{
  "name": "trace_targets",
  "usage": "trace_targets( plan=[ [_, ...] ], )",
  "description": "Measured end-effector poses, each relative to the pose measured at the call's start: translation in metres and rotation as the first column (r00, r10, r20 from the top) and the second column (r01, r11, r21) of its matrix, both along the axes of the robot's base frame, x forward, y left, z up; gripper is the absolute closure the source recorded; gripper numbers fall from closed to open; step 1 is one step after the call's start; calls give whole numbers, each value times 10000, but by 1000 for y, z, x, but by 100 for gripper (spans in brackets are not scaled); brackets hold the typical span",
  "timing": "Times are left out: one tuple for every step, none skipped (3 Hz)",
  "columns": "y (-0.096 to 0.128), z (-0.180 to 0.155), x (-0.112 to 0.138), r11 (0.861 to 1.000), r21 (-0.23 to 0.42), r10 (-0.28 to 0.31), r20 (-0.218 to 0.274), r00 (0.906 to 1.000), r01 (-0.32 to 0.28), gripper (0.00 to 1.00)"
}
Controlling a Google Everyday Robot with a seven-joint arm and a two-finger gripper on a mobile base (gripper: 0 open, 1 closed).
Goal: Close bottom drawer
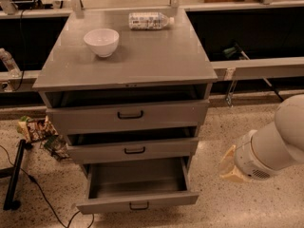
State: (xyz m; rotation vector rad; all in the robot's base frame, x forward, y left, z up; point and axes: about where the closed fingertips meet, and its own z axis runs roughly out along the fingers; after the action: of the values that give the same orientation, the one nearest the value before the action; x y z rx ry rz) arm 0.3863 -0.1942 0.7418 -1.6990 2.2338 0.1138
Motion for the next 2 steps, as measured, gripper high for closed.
trace_targets(
  plan=[
    [8,-53,-20,9963,787,-300,-605,9977,348,100],
    [16,-164,-61,9882,1333,-572,-1375,9888,757,100]
  ],
)
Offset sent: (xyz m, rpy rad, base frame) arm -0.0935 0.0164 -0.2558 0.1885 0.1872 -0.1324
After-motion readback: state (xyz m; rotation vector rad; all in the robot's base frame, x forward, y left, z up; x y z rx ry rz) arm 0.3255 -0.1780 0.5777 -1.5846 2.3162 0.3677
